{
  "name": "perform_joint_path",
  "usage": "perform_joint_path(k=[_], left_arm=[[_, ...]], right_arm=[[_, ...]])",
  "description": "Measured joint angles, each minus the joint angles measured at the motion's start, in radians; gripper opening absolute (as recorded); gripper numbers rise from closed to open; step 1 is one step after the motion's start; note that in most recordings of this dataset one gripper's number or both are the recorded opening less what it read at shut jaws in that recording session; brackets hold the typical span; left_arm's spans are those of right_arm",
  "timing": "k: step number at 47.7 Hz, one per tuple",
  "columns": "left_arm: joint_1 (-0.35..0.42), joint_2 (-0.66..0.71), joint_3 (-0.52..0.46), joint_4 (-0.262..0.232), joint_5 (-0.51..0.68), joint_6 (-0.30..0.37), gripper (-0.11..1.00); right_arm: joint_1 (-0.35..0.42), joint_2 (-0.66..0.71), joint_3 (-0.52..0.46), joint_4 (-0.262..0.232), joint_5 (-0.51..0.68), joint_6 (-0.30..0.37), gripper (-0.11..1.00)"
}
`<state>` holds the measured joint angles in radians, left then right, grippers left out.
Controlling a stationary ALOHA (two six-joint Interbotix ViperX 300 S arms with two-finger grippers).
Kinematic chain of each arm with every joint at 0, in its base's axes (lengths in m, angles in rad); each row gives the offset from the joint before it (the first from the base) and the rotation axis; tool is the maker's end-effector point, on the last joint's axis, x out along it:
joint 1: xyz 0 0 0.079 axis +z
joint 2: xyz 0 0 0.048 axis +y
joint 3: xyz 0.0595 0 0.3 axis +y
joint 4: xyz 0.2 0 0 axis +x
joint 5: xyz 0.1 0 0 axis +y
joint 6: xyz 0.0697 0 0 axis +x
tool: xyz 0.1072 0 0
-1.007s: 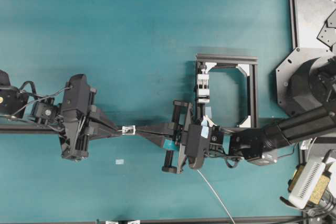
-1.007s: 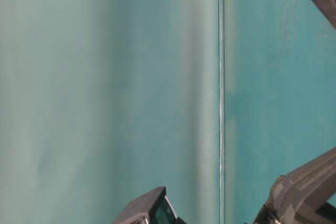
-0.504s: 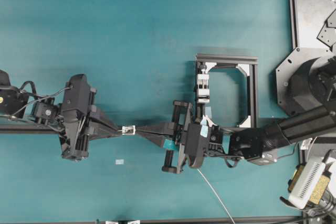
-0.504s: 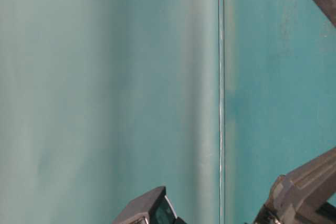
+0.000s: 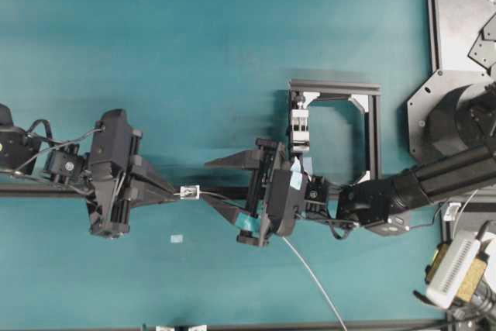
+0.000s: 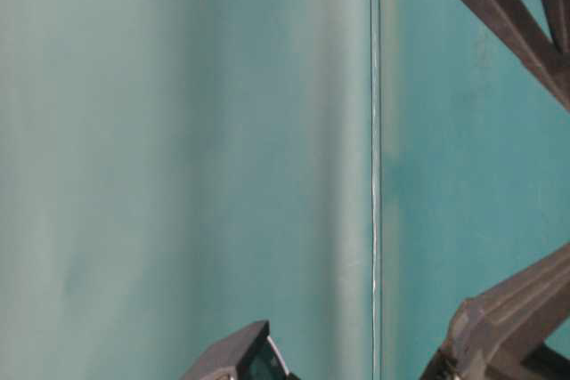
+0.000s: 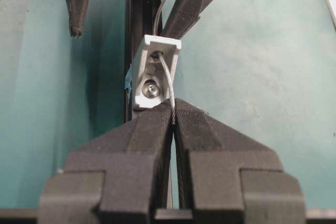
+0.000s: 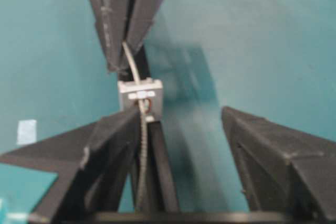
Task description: Insert the wire into the hole on the right side and pull it with the left arm.
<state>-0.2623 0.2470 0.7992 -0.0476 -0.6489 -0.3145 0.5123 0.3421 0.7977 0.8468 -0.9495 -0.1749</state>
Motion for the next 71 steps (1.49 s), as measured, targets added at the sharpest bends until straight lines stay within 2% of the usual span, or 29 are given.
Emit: perform_joint_path(k=[36, 52, 63, 71], left_arm=[[-0.006, -0.141, 0.153, 0.0, 0.002, 0.0, -0.11], [-0.011, -0.249, 0.295, -0.002, 0.002, 0.0, -0.11], [-0.011, -0.371, 0.402, -0.003, 0.002, -0.002, -0.11], [-0.011, -0.434, 0.442, -0.003, 0.048, -0.002, -0.11]], right_arm=[[0.034, -0.121, 0.106, -0.005, 0.037, 0.0, 0.84], [0.034, -0.147, 0.129, -0.003, 0.044, 0.0, 0.84], [0.035, -0.147, 0.127, -0.005, 0.044, 0.0, 0.84], [0.035, -0.147, 0.129, -0.005, 0.046, 0.002, 0.84]])
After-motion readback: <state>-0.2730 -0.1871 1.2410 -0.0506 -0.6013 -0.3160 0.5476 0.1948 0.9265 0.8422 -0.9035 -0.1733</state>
